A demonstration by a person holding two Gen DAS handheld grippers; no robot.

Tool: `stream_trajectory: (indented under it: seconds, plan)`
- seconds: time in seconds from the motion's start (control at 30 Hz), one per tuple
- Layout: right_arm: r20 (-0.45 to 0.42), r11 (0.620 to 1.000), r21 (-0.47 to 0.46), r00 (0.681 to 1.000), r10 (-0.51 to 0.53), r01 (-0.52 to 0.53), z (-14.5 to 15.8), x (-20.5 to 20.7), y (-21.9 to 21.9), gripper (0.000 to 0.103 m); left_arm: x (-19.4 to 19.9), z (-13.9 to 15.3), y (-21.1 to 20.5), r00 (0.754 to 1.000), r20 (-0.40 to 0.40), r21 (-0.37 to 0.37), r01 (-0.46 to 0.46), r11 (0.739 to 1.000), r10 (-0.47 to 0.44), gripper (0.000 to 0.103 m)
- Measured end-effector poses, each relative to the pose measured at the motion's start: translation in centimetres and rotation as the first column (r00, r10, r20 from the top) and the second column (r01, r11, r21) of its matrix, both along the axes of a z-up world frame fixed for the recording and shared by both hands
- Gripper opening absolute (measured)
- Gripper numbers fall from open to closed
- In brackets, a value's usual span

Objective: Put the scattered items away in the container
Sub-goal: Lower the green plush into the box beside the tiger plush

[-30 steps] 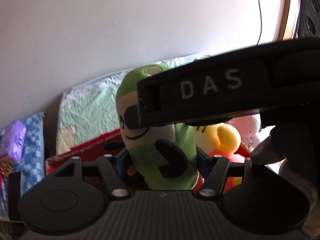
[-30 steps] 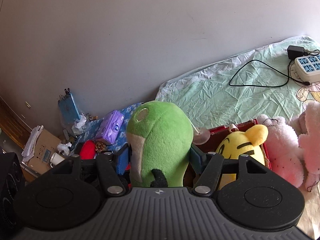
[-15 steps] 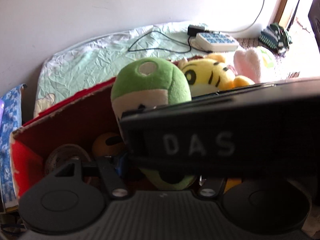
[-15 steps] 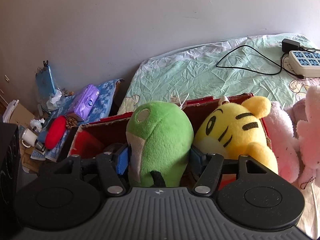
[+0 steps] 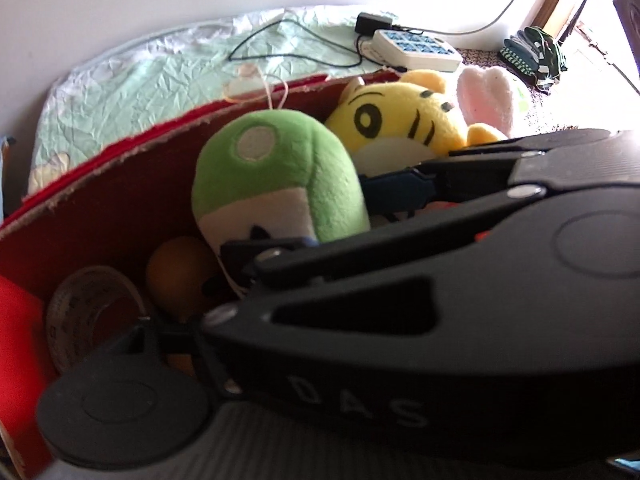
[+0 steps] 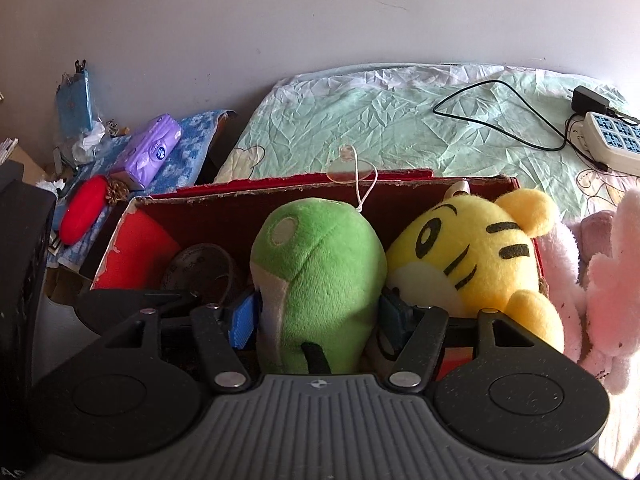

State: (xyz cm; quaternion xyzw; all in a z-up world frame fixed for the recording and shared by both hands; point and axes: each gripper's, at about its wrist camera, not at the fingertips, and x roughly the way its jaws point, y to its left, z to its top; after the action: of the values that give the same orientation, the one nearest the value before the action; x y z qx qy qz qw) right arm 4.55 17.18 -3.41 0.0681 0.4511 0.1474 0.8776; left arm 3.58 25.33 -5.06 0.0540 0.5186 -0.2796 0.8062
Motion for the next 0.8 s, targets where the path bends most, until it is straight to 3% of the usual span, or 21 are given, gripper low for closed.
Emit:
stream_trajectory:
  seconds: [0.3,0.43,0.8]
  plan:
    - [-0.036,1.000,-0.012,0.999,0.025,-0.026,0.2,-0.1,-0.1,0.064,-0.6,0.0,0.3,1.000,0.009,-0.022,0.016,1.000,-0.015,0.073]
    - [-0.059,0.999,0.002,0.998,0.037,-0.037,-0.1,0.2,-0.3,0.065,0.1,-0.4,0.5,0.999,-0.036,-0.034,-0.009,0.999,0.008,0.073]
    - [0.041,0.999,0.044,0.999,-0.014,0.012,-0.7,-0.7,-0.5,0.067,-0.4,-0.1,0.5,1.000,0.006,-0.014,-0.005,1.000,0.005,0.076]
